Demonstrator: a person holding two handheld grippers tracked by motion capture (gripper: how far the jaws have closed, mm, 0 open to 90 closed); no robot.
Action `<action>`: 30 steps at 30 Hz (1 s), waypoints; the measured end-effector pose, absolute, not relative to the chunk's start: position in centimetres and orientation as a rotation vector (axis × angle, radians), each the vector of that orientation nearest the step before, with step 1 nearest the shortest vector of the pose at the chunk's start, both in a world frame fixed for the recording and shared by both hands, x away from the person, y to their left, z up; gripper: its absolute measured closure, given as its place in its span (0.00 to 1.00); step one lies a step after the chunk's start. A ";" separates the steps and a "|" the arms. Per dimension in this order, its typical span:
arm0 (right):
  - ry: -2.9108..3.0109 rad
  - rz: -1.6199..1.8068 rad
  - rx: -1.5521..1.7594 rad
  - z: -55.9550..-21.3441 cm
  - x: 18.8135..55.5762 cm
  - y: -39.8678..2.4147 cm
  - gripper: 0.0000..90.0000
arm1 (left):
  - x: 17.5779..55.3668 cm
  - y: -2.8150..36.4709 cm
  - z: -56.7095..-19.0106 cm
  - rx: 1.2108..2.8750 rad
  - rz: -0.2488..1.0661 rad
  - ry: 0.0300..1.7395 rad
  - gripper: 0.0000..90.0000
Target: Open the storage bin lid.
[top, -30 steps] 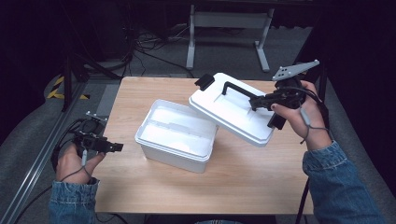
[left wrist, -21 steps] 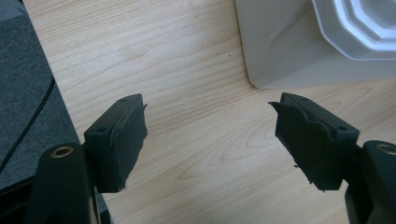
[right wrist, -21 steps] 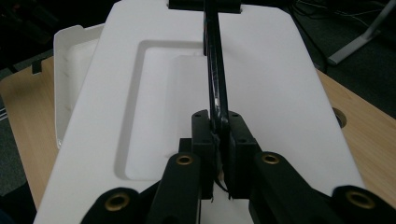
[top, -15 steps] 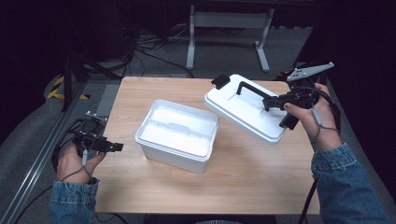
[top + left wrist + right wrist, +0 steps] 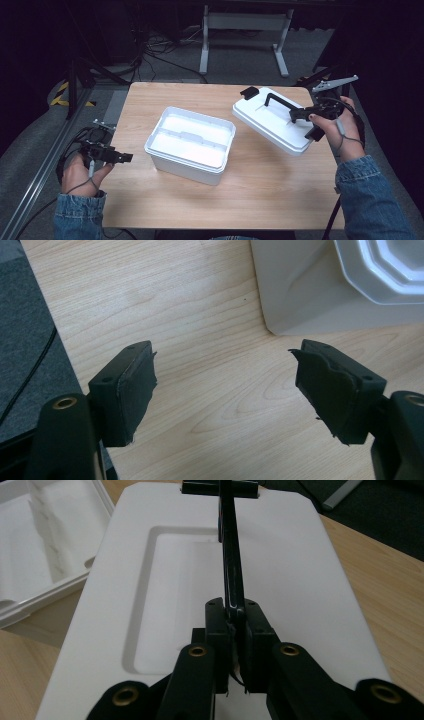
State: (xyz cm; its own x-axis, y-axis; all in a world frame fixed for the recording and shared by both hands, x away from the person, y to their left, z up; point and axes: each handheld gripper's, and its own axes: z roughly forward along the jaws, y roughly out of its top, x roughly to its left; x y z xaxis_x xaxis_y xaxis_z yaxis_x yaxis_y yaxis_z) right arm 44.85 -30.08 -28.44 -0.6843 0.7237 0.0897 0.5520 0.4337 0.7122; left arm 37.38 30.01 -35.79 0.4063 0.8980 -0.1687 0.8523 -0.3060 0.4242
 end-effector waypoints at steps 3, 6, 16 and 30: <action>2.458 1.074 1.135 -29.5 45.2 -30.5 0.94 | 37.3 30.0 -35.8 2.219 0.135 1.492 0.27; 2.459 1.066 1.158 -30.4 45.6 -31.0 0.94 | 37.3 30.0 -35.8 2.222 0.136 1.489 0.27; 2.478 1.018 1.207 -33.6 46.5 -31.7 0.94 | 37.3 29.9 -35.9 2.226 0.132 1.489 0.27; 2.511 0.995 1.214 -37.9 47.3 -31.5 0.94 | 36.9 30.1 -35.9 2.225 0.144 1.490 0.27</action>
